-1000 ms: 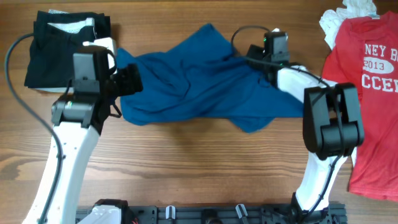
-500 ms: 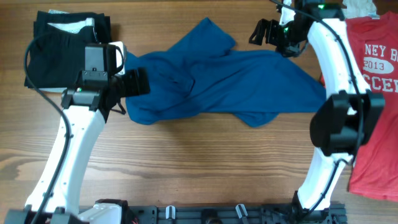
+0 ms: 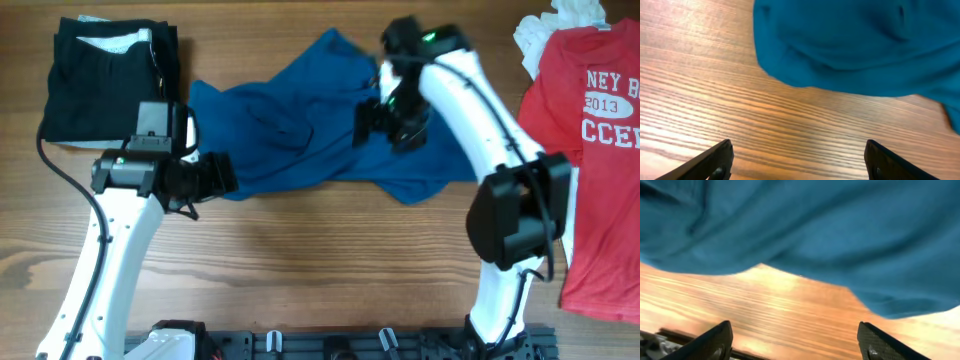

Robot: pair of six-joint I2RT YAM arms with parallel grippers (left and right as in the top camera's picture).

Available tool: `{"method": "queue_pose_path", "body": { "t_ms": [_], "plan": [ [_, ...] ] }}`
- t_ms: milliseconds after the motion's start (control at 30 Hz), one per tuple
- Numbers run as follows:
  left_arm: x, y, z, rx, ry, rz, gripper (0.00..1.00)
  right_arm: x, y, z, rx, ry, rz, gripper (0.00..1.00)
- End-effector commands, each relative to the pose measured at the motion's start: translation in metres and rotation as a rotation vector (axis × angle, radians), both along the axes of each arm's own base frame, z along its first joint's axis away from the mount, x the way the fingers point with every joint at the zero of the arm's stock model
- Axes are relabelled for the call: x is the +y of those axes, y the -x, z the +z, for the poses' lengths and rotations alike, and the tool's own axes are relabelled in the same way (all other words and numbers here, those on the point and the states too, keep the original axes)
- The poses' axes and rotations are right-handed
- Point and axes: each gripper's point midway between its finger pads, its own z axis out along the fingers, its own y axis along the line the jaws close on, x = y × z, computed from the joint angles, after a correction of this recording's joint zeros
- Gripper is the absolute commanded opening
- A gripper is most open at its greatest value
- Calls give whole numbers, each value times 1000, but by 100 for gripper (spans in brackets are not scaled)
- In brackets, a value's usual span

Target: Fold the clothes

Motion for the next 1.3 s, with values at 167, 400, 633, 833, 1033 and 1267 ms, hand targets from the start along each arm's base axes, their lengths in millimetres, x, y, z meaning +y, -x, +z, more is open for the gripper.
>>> {"method": "queue_pose_path", "body": {
  "t_ms": [167,400,633,833,1033,1267],
  "plan": [
    [7,-5,-40,-34,7,137,90,-7,46,-68,86,35,-135,80],
    [7,-11,-41,-56,10,137,91,-56,59,-79,73,313,-260,79],
    [7,-14,-40,-69,9,137,93,-68,66,-80,85,377,-257,79],
    [7,-19,-38,-93,12,138,95,-70,59,-95,30,376,-259,61],
    [8,-24,-36,-115,8,140,96,-69,52,-103,-12,363,-273,4],
    [45,-34,-9,-217,-102,220,95,-88,34,-1,-148,202,-208,4]
  ]
}}
